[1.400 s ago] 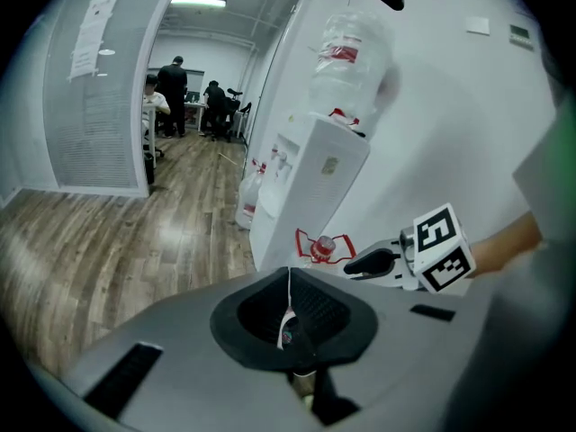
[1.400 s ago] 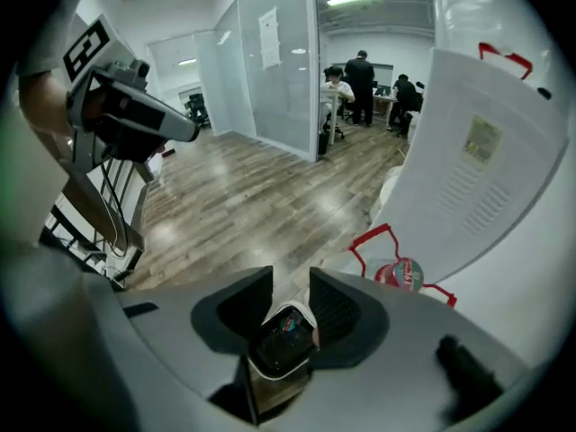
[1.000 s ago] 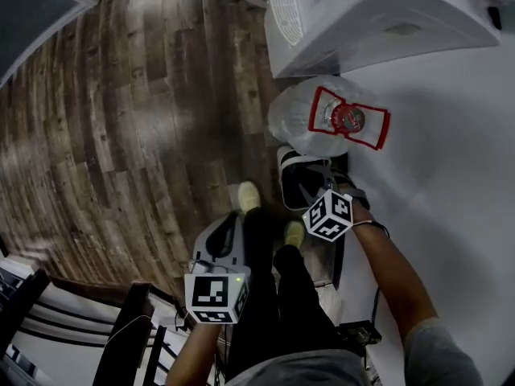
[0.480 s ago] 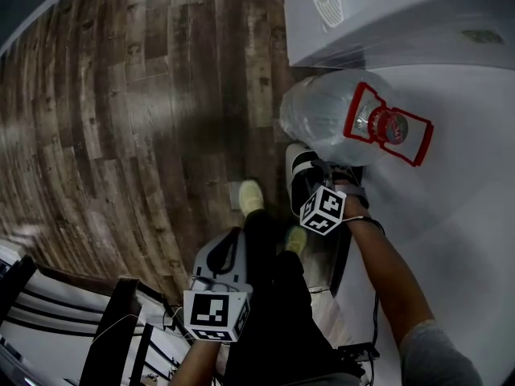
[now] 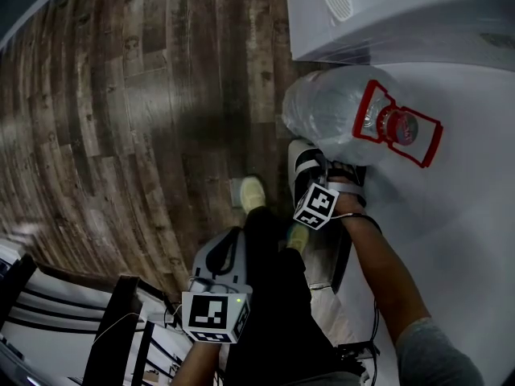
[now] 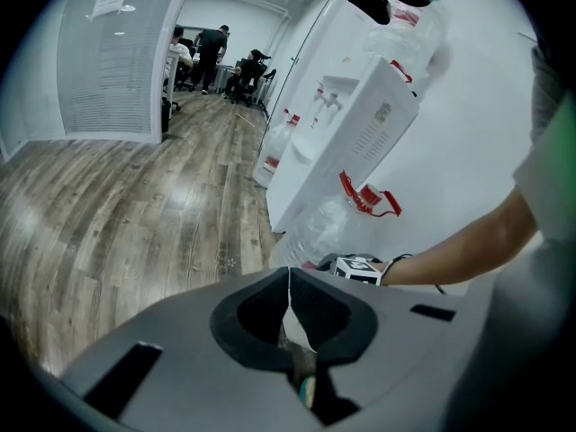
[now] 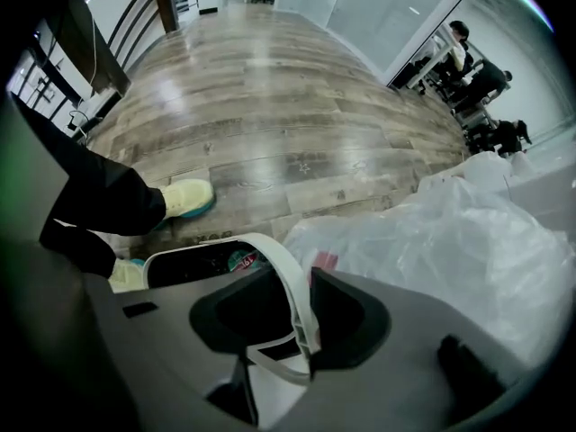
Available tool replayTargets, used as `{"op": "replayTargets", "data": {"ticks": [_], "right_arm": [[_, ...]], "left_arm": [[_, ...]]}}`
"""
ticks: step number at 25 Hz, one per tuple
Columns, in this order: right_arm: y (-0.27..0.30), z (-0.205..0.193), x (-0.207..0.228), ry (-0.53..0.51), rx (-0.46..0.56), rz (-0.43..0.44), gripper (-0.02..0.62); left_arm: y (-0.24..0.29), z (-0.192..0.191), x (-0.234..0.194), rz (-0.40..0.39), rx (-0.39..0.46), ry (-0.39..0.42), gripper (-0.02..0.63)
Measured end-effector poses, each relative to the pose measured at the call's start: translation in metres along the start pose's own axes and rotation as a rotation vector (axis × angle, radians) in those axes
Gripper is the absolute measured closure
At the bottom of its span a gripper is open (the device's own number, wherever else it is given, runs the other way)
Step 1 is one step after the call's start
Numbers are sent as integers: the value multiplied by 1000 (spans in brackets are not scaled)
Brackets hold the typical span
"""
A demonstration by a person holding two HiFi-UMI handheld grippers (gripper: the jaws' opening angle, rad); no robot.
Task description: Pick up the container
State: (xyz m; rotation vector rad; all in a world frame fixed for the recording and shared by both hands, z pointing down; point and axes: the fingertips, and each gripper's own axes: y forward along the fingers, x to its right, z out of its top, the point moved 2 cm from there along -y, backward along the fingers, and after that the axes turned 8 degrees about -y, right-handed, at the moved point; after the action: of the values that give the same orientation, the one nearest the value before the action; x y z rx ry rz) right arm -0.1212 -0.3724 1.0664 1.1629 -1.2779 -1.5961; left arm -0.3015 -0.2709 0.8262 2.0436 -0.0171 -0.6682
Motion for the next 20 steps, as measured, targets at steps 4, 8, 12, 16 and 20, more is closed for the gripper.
{"op": "replayTargets", "data": {"ticks": [4,8,12,16,20], "right_arm": [[-16,-4,-12,-72,-31,120,460],[-23,-11,-23,-211,-79,233,462],[-31,-13,-35,-259,-138,390,462],[-43,-15,-49,-264,-165,563,463],[-43,-36,-89,-289,-200,664,462]], "left_arm": [[-3,-1,0,0,-6,12,589],[-4,-3,5,-2,-4,11,589],[-4,-7,13,-7,-4,13,589],[-7,-12,16,-3,-6,15,589],[-11,-16,19,4,-2,21,589]]}}
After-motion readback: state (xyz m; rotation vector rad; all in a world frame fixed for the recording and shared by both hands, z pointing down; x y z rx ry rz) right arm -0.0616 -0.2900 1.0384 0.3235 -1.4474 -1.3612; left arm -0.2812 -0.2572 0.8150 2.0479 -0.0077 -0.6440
